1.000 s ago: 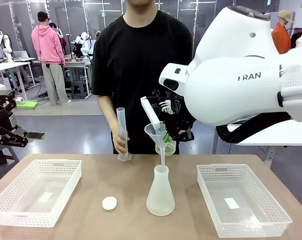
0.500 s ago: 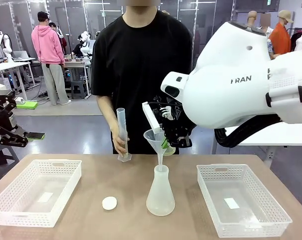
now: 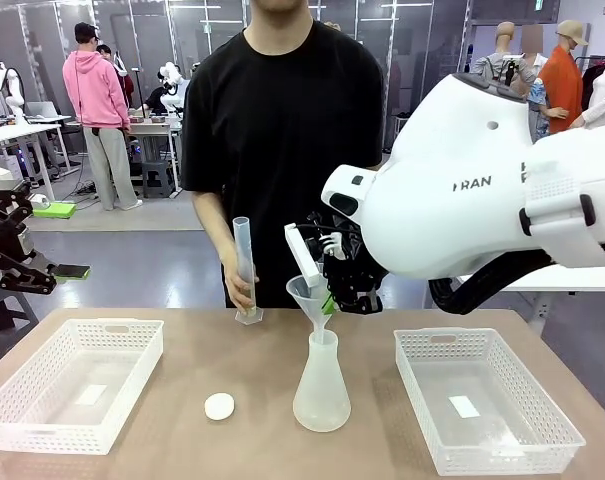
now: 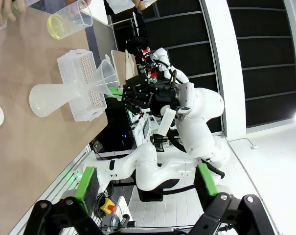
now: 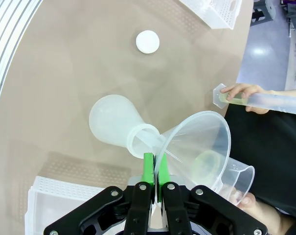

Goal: Prepare the solutions needed for the experiment.
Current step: Pick up the Plastic Funnel and insert it into the Big flask.

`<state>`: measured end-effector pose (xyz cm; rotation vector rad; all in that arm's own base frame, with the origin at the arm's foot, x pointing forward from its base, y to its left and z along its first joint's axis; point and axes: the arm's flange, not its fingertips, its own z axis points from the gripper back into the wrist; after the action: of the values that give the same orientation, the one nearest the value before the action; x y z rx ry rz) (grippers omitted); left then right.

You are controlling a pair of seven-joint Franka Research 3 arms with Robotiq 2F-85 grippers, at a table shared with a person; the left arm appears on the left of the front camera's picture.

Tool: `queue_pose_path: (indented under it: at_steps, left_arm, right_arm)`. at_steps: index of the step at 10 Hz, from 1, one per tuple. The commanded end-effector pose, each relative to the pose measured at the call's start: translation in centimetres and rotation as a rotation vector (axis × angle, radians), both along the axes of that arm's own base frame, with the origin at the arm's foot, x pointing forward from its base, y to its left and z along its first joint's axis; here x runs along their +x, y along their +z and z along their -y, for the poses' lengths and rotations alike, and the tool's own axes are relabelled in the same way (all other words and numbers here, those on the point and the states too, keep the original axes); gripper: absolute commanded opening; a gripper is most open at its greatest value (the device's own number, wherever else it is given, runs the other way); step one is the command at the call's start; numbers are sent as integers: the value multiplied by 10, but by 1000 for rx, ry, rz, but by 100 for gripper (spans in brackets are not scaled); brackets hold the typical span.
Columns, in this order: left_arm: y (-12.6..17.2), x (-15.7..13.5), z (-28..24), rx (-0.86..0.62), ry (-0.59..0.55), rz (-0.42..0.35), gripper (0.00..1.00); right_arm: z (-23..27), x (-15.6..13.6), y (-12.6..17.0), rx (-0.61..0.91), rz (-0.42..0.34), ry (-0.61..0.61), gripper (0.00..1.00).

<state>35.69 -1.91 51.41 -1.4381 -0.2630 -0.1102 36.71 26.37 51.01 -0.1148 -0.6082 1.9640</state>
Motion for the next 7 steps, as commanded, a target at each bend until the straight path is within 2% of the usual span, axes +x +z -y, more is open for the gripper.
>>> queue_pose_path:
  at_steps: [1, 5, 6, 7]
  left_arm:
    - [1, -1, 1, -17, -8, 9, 100]
    - [1, -1, 1, -17, -8, 9, 100]
    - [1, -1, 1, -17, -8, 9, 100]
    - [1, -1, 1, -17, -8, 9, 100]
  right_arm:
    - [4, 4, -14, 38, 12, 42, 4]
    - [7, 5, -29, 34, -17, 27, 4]
    - [7, 4, -29, 28, -19, 22, 21]
    - [8, 3, -29, 18, -14, 20, 23]
